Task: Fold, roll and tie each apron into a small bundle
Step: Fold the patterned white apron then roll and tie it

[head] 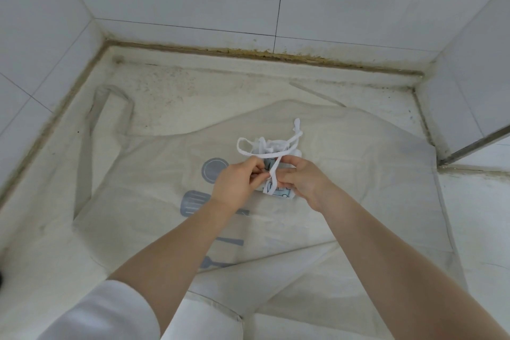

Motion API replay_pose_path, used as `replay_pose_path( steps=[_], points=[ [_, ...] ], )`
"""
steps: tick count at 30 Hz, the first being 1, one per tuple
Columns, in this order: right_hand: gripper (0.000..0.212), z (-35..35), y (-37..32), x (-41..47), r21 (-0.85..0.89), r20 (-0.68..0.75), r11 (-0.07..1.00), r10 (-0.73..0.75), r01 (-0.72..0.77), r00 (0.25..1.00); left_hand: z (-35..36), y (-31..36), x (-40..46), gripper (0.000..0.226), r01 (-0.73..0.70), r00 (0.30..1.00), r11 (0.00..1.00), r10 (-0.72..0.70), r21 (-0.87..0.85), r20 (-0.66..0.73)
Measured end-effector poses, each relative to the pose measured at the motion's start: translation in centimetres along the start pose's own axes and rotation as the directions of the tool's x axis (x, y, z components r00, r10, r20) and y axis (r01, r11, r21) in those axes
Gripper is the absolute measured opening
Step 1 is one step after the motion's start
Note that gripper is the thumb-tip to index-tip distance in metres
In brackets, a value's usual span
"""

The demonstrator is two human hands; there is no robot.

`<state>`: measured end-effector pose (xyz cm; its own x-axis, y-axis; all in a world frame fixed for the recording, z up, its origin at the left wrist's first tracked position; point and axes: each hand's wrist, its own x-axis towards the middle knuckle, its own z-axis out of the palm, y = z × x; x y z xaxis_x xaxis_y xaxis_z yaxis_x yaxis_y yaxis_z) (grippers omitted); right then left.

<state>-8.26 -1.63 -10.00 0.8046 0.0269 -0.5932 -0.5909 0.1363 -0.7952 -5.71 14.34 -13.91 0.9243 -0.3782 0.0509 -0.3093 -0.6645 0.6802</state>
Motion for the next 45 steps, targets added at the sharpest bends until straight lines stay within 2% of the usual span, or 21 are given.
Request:
replay_pose_path(
  steps=[4,8,12,15,18,22,24,27,30,31,33,35,37,39,42,45],
  points=[
    [0.030,0.0,-0.6,-0.4,-0.111,-0.003,0.994,0.005,-0.006,1.000,-0.3,-0.1,0.3,0.022,-0.034,0.991,0.997,0.025,0.071,0.128],
    [0.038,0.3,-0.4,-0.1,-0.207,0.002,0.978,0.008,-0.007,1.000,-1.0,0.0,1.0,0.020,-0.072,0.960,0.992,0.040,0.107,0.277],
    [0.043,0.2,-0.2,0.1,-0.246,0.036,0.969,-0.028,0.036,0.999,-1.0,0.3,1.0,0.021,-0.114,0.960,0.971,0.053,0.210,0.275],
    [0.037,0.3,0.0,0.2,-0.273,0.033,0.959,-0.069,0.075,0.997,-0.5,0.8,1.0,0.022,-0.106,0.970,0.959,0.041,0.264,0.239],
    [0.033,0.4,0.3,0.3,-0.291,-0.004,0.954,-0.084,0.080,0.996,-0.5,1.2,1.2,0.022,-0.107,0.966,0.960,0.039,0.260,0.255],
    [0.027,0.4,0.2,0.2,-0.292,-0.080,0.956,-0.047,0.022,0.996,-0.2,1.5,0.9,0.014,-0.032,0.954,0.979,-0.030,0.201,0.299],
    [0.026,0.3,0.2,0.3,-0.260,-0.122,0.966,-0.036,0.003,0.992,0.1,1.6,0.9,0.013,-0.021,0.954,0.977,-0.043,0.212,0.295],
    [0.031,0.1,0.5,0.0,-0.074,-0.154,0.997,-0.015,0.004,0.988,-0.2,2.2,1.5,0.017,0.065,0.930,0.992,-0.099,0.107,0.353],
    [0.028,-0.7,1.1,-0.2,0.029,-0.101,1.000,-0.005,0.008,0.995,-0.3,3.0,2.0,0.020,0.123,0.915,0.988,-0.151,0.098,0.375],
    [0.027,-1.0,1.1,-0.2,0.008,-0.074,1.000,0.003,-0.002,0.997,-0.1,3.4,2.1,0.019,0.113,0.920,0.985,-0.153,0.130,0.361],
    [0.027,-1.2,0.8,0.2,-0.170,-0.061,0.985,-0.001,-0.009,0.998,0.4,3.9,2.1,0.016,0.084,0.934,0.984,-0.132,0.157,0.332],
    [0.027,-0.8,0.0,0.6,-0.429,-0.074,0.902,-0.083,0.044,0.994,0.6,4.0,2.2,0.005,0.079,0.935,0.992,-0.109,0.100,0.338],
    [0.027,-0.4,-0.5,0.8,-0.582,-0.056,0.807,-0.165,0.103,0.985,0.3,3.6,2.4,0.011,0.107,0.929,0.994,-0.105,0.012,0.354],
    [0.025,-0.5,-0.5,0.9,-0.634,-0.061,0.766,-0.184,0.105,0.981,0.1,3.3,2.5,0.016,0.120,0.925,0.993,-0.110,-0.006,0.363],
    [0.021,-1.2,-0.3,1.0,-0.648,-0.109,0.759,-0.175,0.063,0.979,0.2,2.9,2.6,0.009,0.138,0.933,0.990,-0.137,0.019,0.333],
    [0.019,-1.6,0.2,1.0,-0.584,-0.136,0.811,-0.144,0.038,0.980,0.0,1.8,2.9,0.011,0.230,0.923,0.973,-0.209,-0.027,0.322]
  ],
)
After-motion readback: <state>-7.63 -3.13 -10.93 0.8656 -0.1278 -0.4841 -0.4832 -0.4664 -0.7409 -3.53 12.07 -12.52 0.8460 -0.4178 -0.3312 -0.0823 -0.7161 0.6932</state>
